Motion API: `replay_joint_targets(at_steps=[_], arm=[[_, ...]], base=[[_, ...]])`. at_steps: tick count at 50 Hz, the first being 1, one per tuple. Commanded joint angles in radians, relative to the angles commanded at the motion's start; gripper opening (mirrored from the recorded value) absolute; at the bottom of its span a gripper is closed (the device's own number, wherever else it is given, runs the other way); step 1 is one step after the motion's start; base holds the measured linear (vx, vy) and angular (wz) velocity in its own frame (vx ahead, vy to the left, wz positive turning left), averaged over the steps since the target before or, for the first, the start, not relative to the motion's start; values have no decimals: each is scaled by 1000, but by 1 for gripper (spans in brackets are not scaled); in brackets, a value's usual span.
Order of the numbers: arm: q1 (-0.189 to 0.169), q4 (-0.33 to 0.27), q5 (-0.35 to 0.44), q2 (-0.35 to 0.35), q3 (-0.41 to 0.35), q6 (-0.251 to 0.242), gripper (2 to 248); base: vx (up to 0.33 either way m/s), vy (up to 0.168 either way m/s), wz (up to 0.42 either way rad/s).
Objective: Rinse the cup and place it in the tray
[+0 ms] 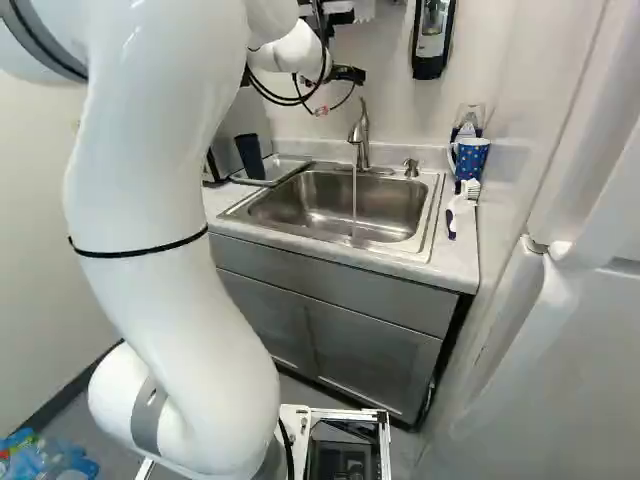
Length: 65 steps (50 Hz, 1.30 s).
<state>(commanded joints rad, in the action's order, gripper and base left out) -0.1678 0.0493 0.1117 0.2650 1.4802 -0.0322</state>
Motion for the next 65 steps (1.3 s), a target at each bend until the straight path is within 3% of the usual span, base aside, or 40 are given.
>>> replay_joint_targets(at_steps=[13, 65], arm=[[-26, -4, -17, 16, 29, 0, 247], [-26, -4, -68, 17, 29, 0, 247]], base=[[0, 0, 0], [0, 0, 0]])
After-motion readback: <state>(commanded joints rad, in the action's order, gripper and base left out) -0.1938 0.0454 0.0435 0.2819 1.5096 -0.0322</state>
